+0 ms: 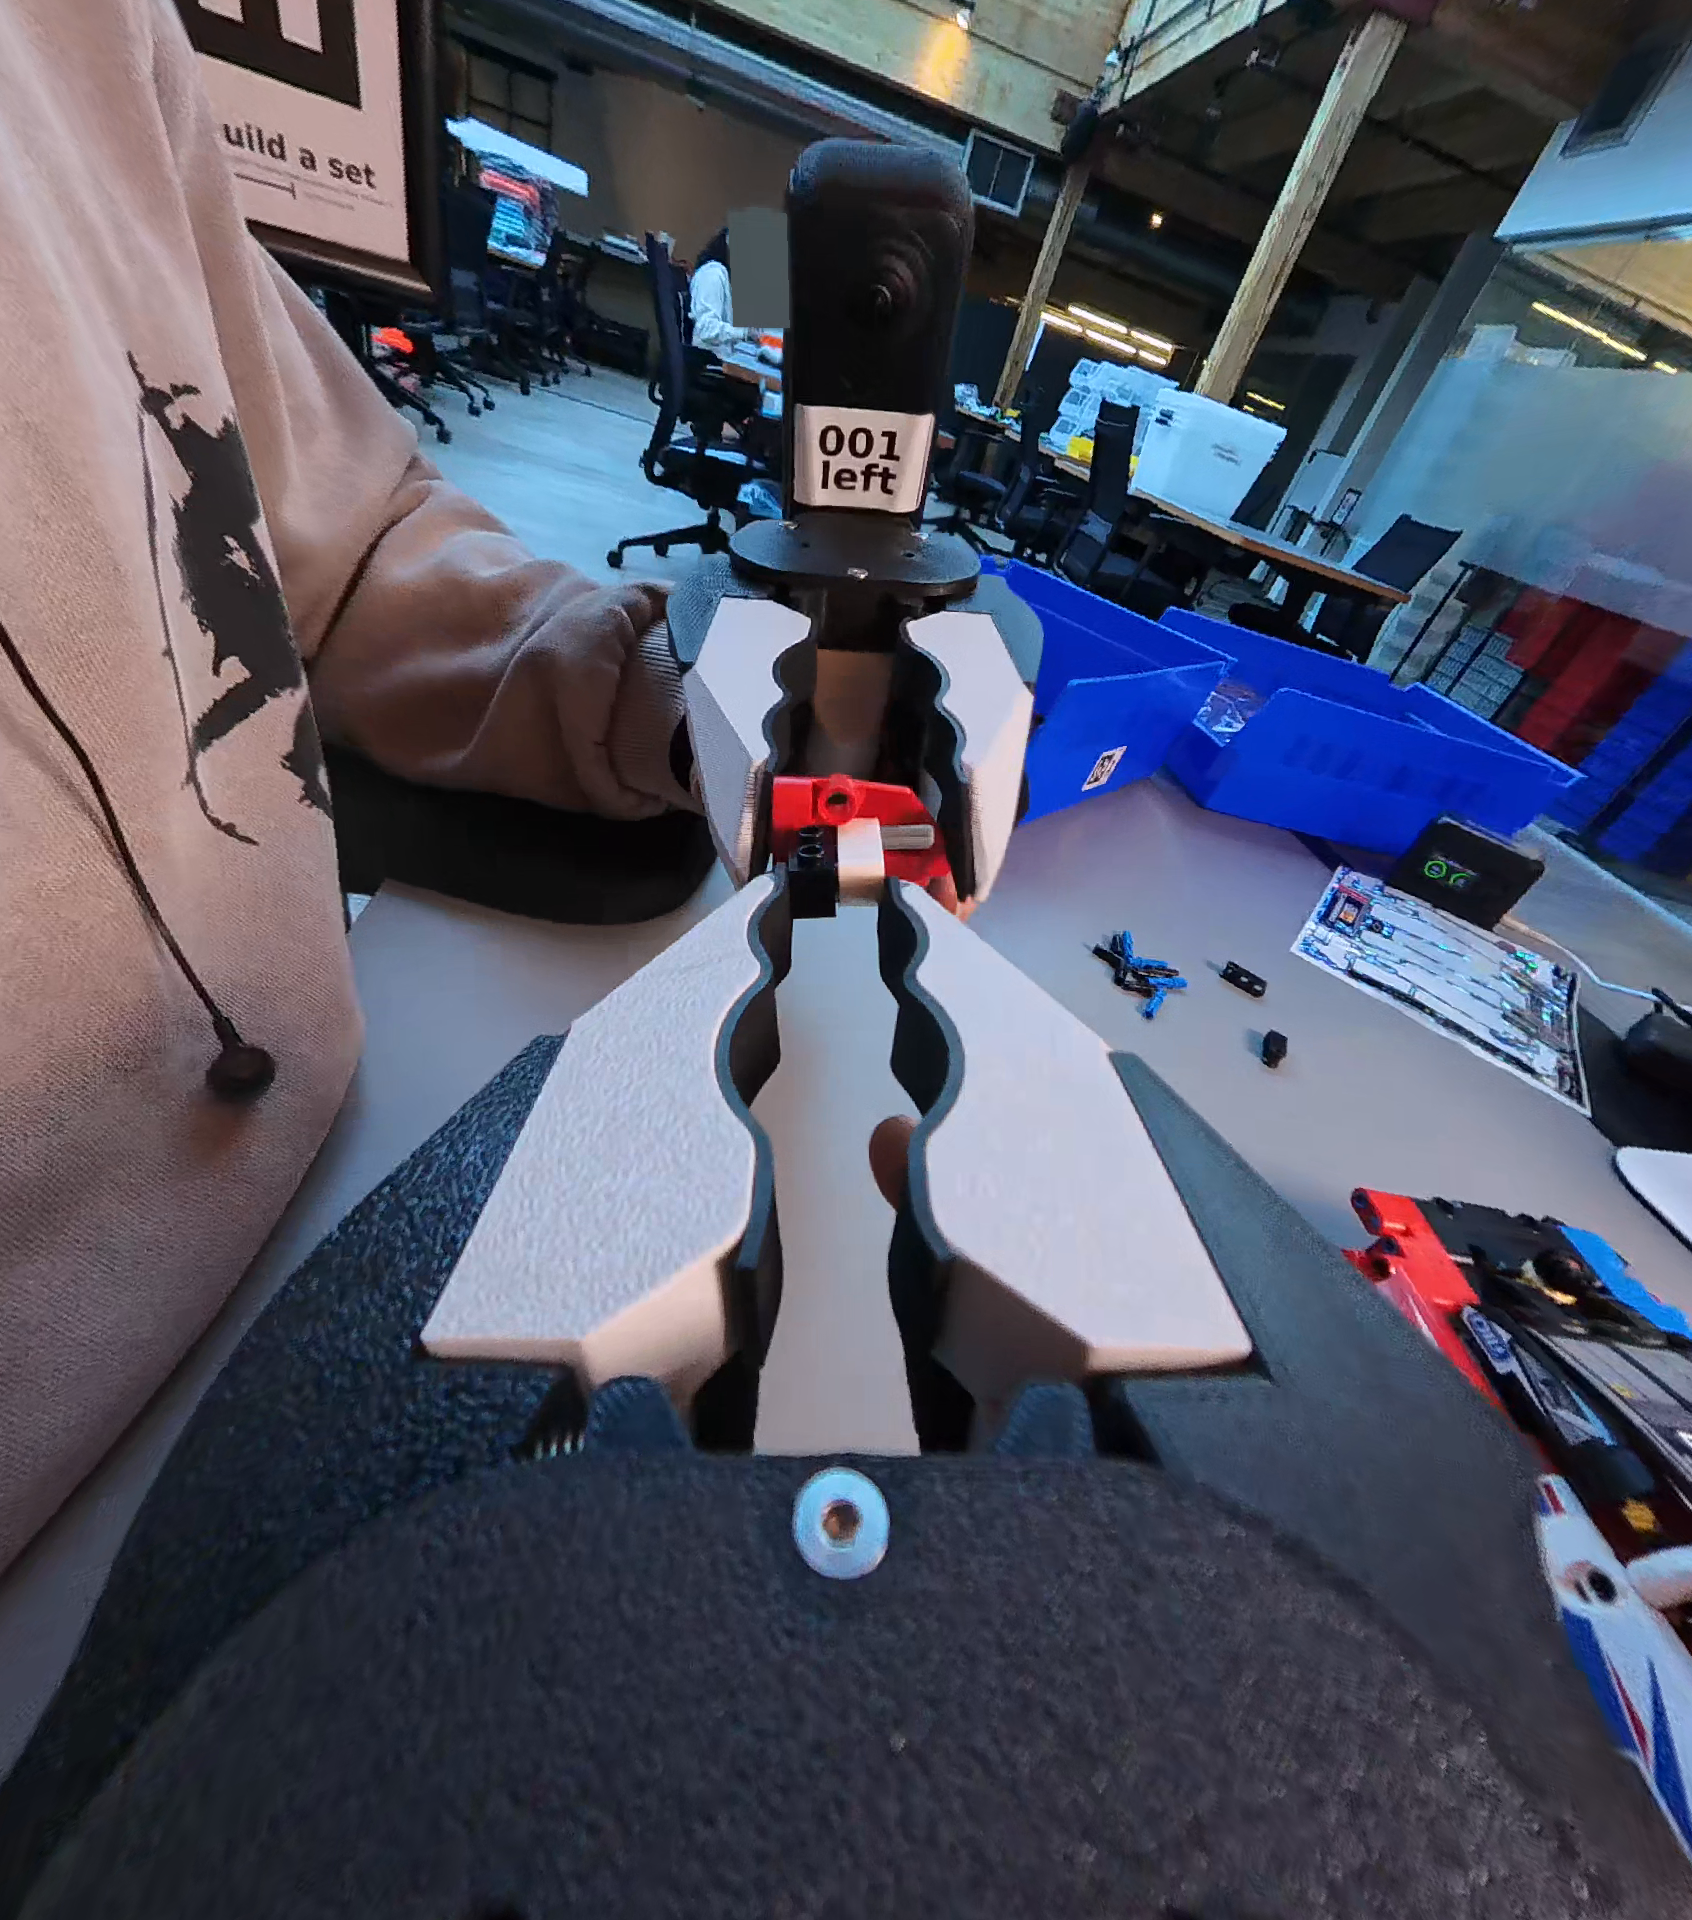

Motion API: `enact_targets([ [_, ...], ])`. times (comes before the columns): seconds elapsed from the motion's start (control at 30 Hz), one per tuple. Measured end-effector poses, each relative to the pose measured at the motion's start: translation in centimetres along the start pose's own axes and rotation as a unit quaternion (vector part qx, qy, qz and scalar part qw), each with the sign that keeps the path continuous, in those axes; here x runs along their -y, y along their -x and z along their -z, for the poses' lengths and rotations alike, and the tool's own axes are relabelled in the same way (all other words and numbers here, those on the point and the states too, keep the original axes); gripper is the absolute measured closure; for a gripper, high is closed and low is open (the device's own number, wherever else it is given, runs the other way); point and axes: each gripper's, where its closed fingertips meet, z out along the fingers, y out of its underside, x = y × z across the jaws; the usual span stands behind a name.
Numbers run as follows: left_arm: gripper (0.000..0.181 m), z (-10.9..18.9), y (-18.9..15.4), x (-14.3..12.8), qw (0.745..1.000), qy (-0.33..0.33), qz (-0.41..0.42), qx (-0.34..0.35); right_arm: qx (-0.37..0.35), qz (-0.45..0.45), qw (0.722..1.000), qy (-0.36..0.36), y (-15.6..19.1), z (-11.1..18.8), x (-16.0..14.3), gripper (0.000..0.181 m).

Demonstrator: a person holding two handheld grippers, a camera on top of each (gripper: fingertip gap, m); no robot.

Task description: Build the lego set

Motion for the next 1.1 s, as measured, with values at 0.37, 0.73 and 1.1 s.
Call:
enact_targets([
  [0.37,0.144,-0.6,-1.1,-1.3,0.996,-0.004,0.066,-0.068,0.04,-0.003,0.999,0.032,1.4,0.3,-1.0,0.168],
  [0.73,0.144,-1.1,-0.5,-2.1,0.992,0.002,0.113,-0.06,0.013,-0.019,0.998,0.062,0.9,0.8,-1.8,0.168],
  [1.1,0.147,-1.1,0.7,-1.7,0.993,0.013,0.114,-0.016,0.053,-0.127,0.99,0.031,-0.4,0.9,-1.8,0.167],
])
